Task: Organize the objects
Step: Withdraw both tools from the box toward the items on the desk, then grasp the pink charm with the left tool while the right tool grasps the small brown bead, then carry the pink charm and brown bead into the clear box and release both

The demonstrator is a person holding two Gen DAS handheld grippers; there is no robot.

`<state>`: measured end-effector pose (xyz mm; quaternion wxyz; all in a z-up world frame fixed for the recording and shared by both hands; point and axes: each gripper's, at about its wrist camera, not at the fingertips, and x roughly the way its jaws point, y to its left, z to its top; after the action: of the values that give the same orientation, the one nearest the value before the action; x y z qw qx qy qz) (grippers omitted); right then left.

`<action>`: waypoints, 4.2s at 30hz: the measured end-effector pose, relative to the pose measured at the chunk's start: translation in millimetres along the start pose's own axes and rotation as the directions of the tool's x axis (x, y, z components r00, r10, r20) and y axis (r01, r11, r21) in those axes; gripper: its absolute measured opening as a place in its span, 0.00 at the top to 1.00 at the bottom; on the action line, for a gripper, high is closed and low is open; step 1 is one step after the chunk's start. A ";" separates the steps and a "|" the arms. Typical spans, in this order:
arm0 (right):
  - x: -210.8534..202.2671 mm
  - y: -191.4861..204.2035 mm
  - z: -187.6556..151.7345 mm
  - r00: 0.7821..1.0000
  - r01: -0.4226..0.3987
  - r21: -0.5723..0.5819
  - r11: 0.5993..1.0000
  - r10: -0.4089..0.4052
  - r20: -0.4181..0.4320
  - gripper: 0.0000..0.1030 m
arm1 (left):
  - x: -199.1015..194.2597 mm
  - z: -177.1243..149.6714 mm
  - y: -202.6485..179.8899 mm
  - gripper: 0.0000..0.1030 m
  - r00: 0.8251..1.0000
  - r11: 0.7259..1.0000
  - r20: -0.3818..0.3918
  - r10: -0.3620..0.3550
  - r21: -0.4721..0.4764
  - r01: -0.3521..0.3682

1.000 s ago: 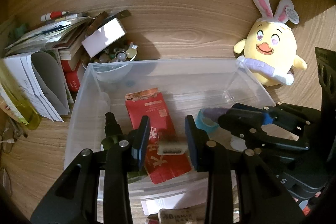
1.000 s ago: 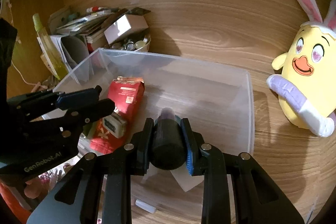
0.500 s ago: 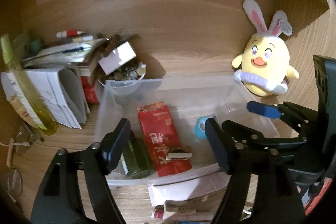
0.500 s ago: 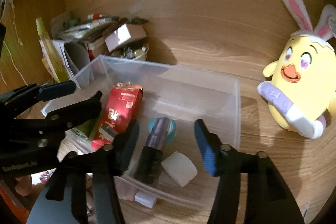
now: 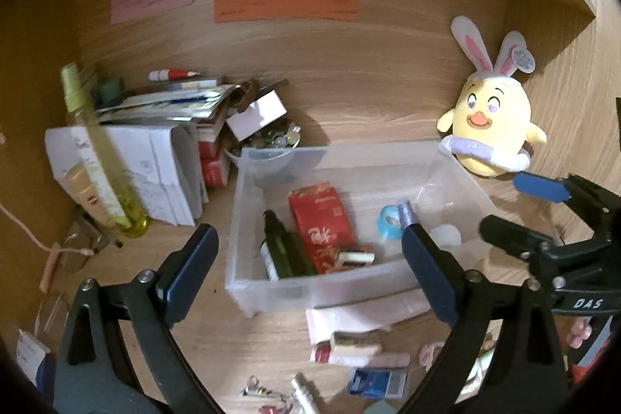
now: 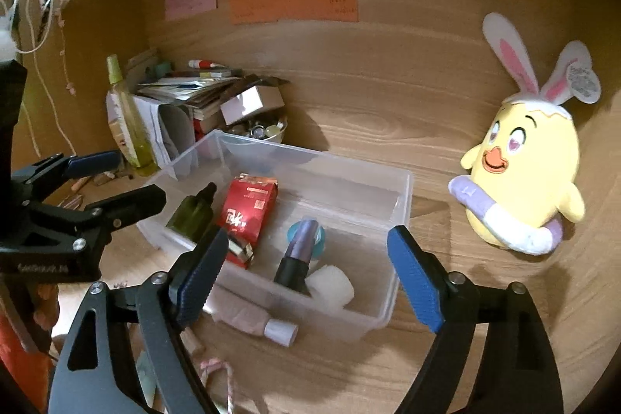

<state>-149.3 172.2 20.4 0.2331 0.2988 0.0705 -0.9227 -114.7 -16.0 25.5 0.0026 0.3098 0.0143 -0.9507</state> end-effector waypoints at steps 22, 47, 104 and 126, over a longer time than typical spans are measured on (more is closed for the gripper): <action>-16.4 -19.0 -83.6 0.990 0.011 0.172 0.985 0.013 -0.142 0.20 | -18.6 -87.2 33.5 0.05 0.981 0.996 -0.175 0.081 -0.029 -0.088; -8.1 3.0 -114.1 0.962 -0.020 0.103 0.995 0.047 -0.270 0.60 | -15.5 -135.0 42.6 0.22 0.965 0.994 -0.249 0.079 -0.052 -0.095; -44.6 3.9 -45.1 0.999 -0.053 0.086 0.995 0.051 0.016 0.88 | -54.9 -33.7 2.6 0.80 0.995 0.997 0.083 -0.052 -0.055 0.057; -14.9 -8.2 14.7 0.996 -0.028 0.055 0.998 0.023 0.091 0.88 | -17.1 23.0 1.5 0.80 0.990 0.994 0.110 -0.091 -0.057 0.097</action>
<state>-150.2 181.3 41.0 0.2394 0.2643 0.0298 -0.9338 -114.4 -18.2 54.1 -0.0319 0.2571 0.0583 -0.9641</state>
